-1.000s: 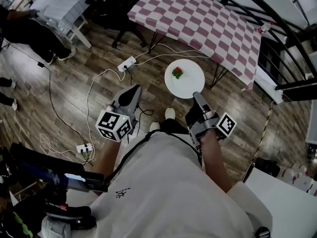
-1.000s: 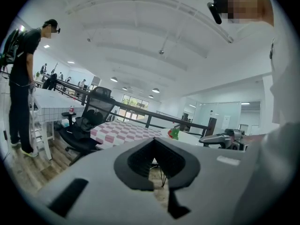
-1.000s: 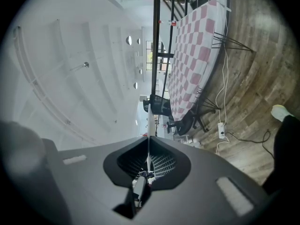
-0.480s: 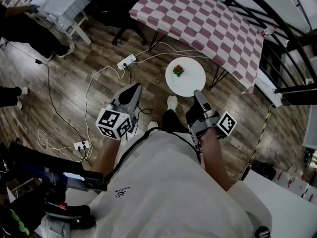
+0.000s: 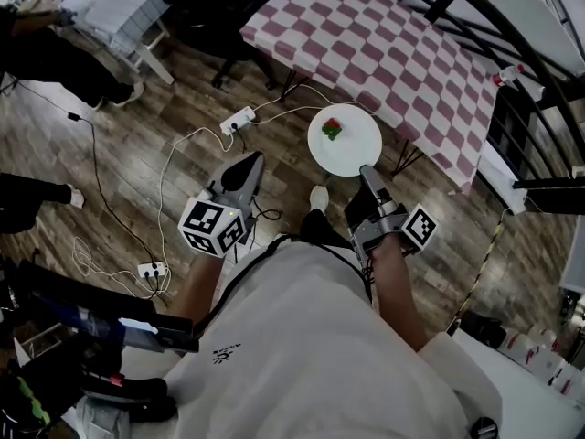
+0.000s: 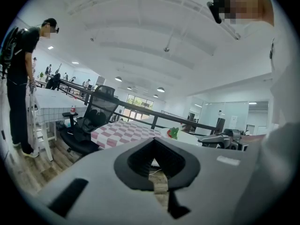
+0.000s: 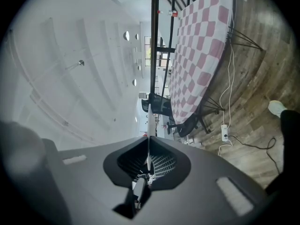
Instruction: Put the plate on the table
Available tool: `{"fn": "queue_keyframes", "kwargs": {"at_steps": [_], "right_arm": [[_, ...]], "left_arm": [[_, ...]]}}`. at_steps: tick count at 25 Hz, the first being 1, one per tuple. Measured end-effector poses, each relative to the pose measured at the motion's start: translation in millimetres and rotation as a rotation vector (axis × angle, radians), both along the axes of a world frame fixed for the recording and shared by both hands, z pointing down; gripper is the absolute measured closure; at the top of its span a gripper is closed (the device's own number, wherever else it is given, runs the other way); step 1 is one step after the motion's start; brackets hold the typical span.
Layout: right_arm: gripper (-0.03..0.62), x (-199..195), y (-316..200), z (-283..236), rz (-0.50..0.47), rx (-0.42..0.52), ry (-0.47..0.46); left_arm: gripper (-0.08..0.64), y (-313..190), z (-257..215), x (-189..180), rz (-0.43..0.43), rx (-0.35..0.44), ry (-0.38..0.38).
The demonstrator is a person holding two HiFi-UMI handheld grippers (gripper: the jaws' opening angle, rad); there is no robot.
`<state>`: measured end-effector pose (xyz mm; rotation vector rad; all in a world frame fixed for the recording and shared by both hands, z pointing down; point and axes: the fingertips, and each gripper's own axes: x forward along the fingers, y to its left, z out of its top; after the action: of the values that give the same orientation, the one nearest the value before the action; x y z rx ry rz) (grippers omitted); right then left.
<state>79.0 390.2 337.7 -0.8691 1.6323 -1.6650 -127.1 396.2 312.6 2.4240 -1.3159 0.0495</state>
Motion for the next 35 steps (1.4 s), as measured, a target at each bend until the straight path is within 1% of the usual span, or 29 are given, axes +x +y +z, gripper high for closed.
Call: {"fn": "queue_keyframes", "kwargs": {"at_steps": [4, 13, 24, 29, 35], "right_arm": [[0.574, 11, -39, -3, -0.017, 0.014, -0.002], [0.574, 50, -118, -6, -0.038, 0.005, -0.017], [0.574, 99, -195, 11, -0.054, -0.01, -0.015], [0.574, 119, -223, 18, -0.072, -0.021, -0.01], [0.574, 133, -242, 26, -0.076, -0.025, -0.009]], "left_arm": [[0.558, -35, -3, 14, -0.005, 0.003, -0.008], [0.558, -112, -11, 59, -0.02, -0.002, -0.015], [0.558, -188, -5, 108, -0.039, -0.001, -0.024], [0.558, -215, -3, 131, -0.045, -0.005, -0.027], [0.558, -231, 1, 147, -0.044, -0.008, -0.034]]}}
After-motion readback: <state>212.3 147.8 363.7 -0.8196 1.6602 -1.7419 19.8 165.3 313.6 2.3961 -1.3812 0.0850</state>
